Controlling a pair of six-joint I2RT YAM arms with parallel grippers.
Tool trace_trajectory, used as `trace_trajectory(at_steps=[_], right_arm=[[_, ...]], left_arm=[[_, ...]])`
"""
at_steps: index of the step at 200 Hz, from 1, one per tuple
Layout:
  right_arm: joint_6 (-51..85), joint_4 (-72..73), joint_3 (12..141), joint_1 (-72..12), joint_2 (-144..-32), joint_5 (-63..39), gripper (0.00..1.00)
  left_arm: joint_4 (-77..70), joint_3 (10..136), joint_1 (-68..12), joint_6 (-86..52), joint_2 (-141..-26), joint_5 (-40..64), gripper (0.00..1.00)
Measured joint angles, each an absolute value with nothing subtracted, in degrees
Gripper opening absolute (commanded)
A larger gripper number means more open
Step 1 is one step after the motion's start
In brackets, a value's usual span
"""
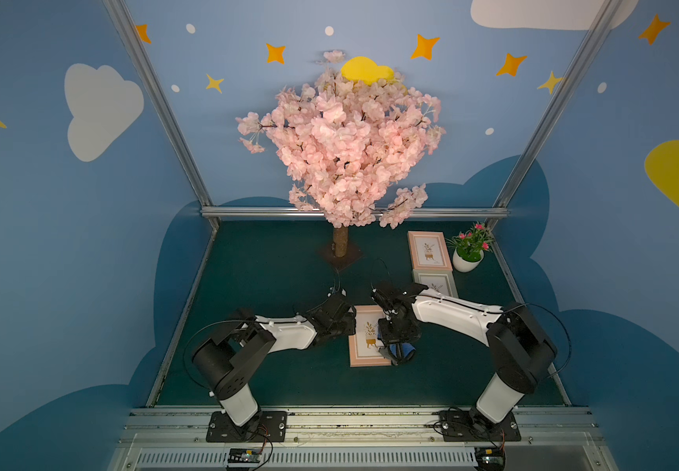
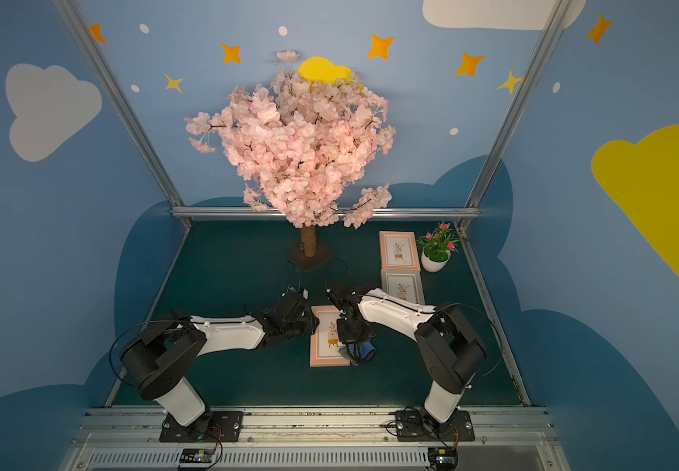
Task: Wipe the picture frame with a cloth
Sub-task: Wipe the dirt from the picture frame.
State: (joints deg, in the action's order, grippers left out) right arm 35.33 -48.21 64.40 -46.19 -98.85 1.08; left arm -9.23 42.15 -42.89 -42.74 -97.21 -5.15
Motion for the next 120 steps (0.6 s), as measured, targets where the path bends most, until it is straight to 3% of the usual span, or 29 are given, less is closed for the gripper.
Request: trace_trajectory(at_steps=[71, 120], right_arm=[[32.38, -50.15, 83.0, -42.52, -111.77, 2.55, 0.0], [32.88, -46.94, 72.42, -44.97, -105.84, 1.85, 0.0]], left_arm=[[-9.08, 42.19, -42.87, -43.13, -97.17, -5.15, 0.33], [-9.56, 41.91, -42.85, -43.75, -97.12, -5.13, 0.32]])
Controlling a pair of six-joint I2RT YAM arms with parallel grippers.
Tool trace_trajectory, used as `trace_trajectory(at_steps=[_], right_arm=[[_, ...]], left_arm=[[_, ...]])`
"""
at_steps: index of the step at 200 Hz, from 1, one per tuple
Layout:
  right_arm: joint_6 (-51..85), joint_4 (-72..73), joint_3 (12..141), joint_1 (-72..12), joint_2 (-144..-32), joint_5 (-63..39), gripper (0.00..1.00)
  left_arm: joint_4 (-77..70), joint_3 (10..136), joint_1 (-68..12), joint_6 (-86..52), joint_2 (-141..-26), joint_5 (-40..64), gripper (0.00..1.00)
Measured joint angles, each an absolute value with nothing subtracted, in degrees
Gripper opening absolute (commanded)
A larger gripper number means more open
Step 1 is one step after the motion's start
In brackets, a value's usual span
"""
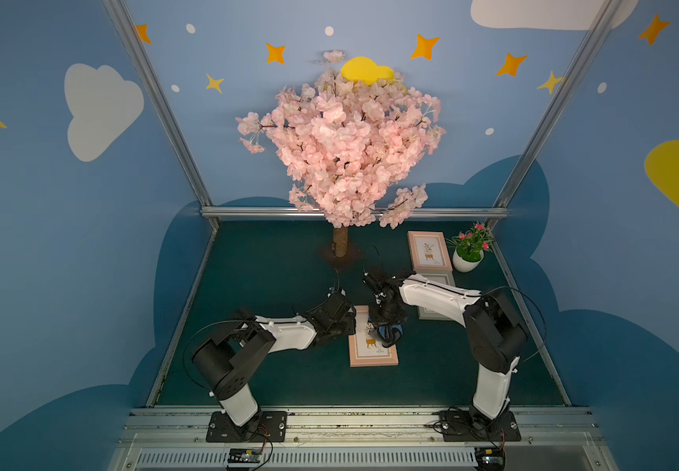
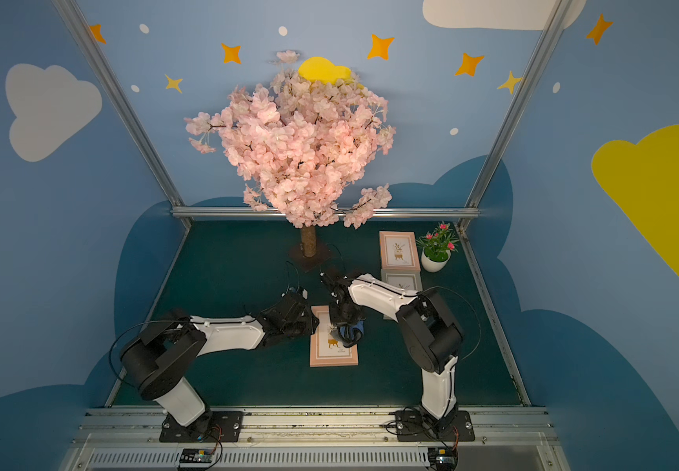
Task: Wipe the picture frame with a cloth
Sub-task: Wipe the dirt from the picture frame.
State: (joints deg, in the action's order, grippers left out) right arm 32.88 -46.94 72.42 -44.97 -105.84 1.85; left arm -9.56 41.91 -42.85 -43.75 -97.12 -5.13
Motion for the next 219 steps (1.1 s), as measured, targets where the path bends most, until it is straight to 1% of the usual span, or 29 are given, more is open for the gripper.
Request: trace_trajectory(at_steps=[26, 52, 73, 110, 133, 159, 196, 219], right_arm=[[34.81, -45.98, 64.07, -47.18, -99.24, 0.12, 0.0], [35.92, -45.17, 63.02, -47.24, -98.32, -1.04, 0.0], [35.97, -46.39, 66.08, -46.61, -100.84, -1.65, 0.0], [34.83, -46.48, 78.0, -44.42, -110.37, -1.74, 0.0], [34.46, -45.23, 80.2, -44.01, -112.49, -2.17, 0.0], [34.63, -43.51, 76.75, -44.95, -110.89, -2.68, 0.0], [36.82, -40.64, 66.52, -48.25, -103.22, -4.38, 0.0], [37.56, -40.53, 65.34, -48.97, -102.35, -5.04, 0.0]], left_arm=[[-9.67, 41.87, -42.85, -43.97, -97.12, -5.06, 0.33], [-10.15, 41.54, -42.81, -43.99, -97.01, -4.93, 0.33], [-10.15, 41.56, -42.76, -43.99, -97.01, -4.8, 0.33], [-10.07, 41.6, -42.76, -44.42, -97.06, -4.78, 0.33], [-10.02, 41.6, -42.76, -44.86, -97.01, -4.8, 0.33], [-10.02, 41.6, -42.76, -45.1, -97.01, -4.82, 0.33], [-10.0, 41.56, -42.76, -45.3, -96.95, -4.86, 0.34], [-10.24, 41.32, -42.76, -45.5, -96.79, -4.86, 0.34]])
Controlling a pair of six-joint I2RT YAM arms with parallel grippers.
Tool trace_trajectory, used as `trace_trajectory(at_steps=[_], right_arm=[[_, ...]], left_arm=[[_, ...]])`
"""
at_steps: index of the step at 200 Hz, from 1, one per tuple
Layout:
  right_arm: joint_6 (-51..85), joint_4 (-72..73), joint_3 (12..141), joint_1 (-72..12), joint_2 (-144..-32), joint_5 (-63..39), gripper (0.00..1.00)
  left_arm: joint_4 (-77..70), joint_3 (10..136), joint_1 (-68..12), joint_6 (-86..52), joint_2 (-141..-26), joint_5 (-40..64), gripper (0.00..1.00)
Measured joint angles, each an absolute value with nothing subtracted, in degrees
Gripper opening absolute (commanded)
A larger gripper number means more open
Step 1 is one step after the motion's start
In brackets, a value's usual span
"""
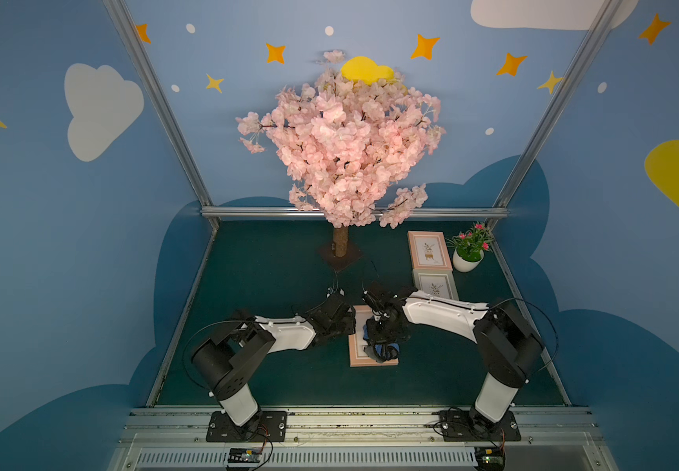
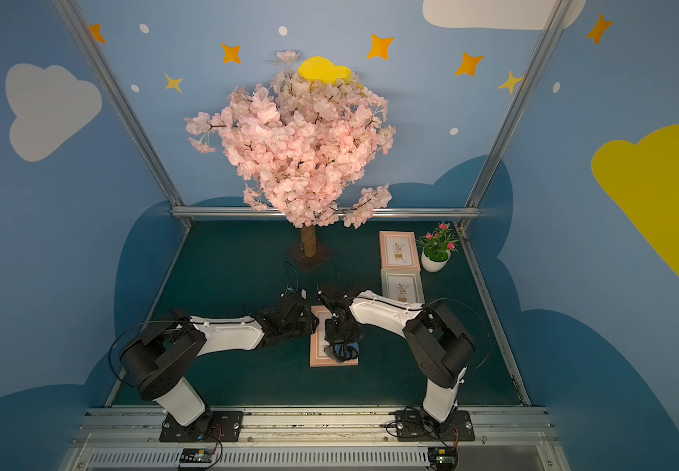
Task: Wipe the picture frame with a cloth
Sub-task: Wipe the dirt from the picture frame.
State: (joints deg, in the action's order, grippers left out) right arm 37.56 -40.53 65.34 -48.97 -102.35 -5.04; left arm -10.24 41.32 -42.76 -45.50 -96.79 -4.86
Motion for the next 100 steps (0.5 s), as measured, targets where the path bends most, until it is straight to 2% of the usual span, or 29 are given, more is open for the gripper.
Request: trace_trajectory(at_steps=[69, 100], right_arm=[[34.68, -42.24, 81.14, -44.25, -113.58, -5.41, 0.0], [34.24, -41.52, 79.77, -44.62, -112.92, -5.52, 0.0]], left_arm=[[-10.26, 41.21, -42.89, -45.58, -96.71, -4.97, 0.33], [-10.5, 41.1, -42.94, -46.0, -96.68, -5.13, 0.33]])
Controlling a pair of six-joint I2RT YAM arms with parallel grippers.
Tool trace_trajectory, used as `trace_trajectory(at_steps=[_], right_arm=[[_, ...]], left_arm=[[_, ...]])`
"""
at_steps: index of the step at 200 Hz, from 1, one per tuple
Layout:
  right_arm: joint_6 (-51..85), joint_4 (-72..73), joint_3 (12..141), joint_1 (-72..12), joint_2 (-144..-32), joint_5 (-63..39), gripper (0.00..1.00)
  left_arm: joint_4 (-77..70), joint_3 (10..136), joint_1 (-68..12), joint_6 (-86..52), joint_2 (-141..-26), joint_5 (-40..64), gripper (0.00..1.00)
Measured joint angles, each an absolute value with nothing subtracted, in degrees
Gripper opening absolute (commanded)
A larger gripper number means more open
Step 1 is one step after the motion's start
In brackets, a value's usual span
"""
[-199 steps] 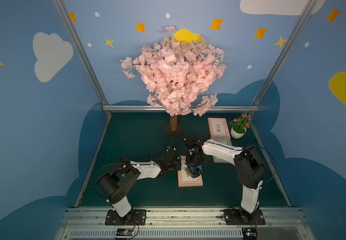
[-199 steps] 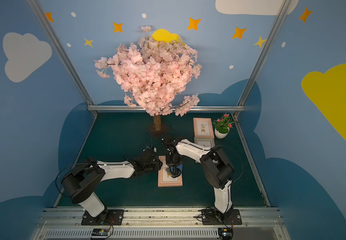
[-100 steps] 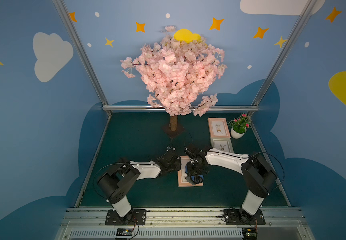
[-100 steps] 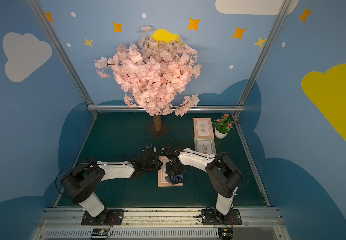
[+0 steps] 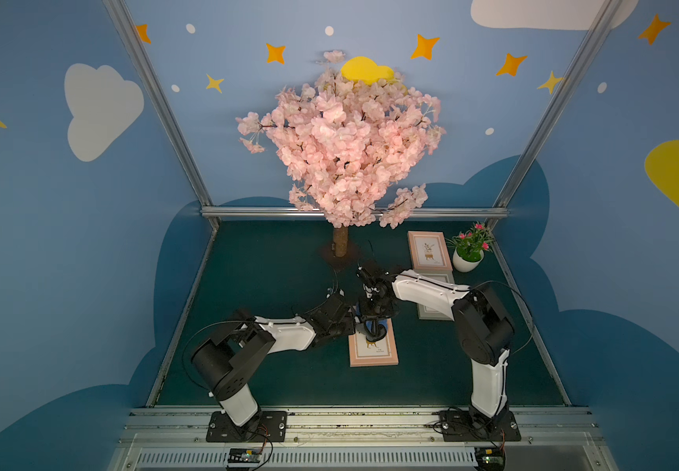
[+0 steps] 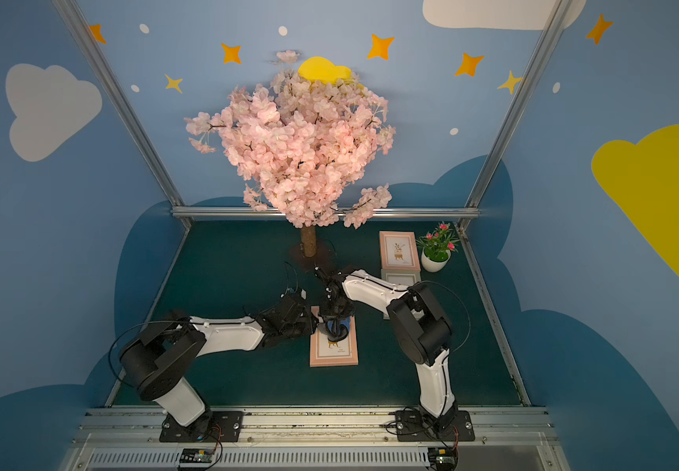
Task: Wipe the picture frame with a cloth
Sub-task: Wipe the dirt from the picture frame.
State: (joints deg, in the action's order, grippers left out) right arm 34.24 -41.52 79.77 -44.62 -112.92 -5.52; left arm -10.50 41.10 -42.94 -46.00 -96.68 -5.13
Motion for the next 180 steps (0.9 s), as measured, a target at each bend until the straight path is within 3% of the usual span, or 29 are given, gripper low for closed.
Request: trace_trajectory(at_steps=[55, 139, 180], right_arm=[[37.08, -39.16, 65.67, -47.94, -102.59, -7.22, 0.0], [34.15, -40.91, 78.96, -44.01, -112.07, -7.01, 0.0], [34.41, -39.81, 75.44, -46.24, -110.34, -6.83, 0.0]], left_arm=[[-11.07, 40.75, -43.0, -46.57, -96.62, -5.21, 0.33], [-12.32, 39.9, -43.16, -46.96, -96.36, -5.56, 0.32], [-13.63, 39.16, -43.18, -47.83, -96.25, -5.67, 0.32]])
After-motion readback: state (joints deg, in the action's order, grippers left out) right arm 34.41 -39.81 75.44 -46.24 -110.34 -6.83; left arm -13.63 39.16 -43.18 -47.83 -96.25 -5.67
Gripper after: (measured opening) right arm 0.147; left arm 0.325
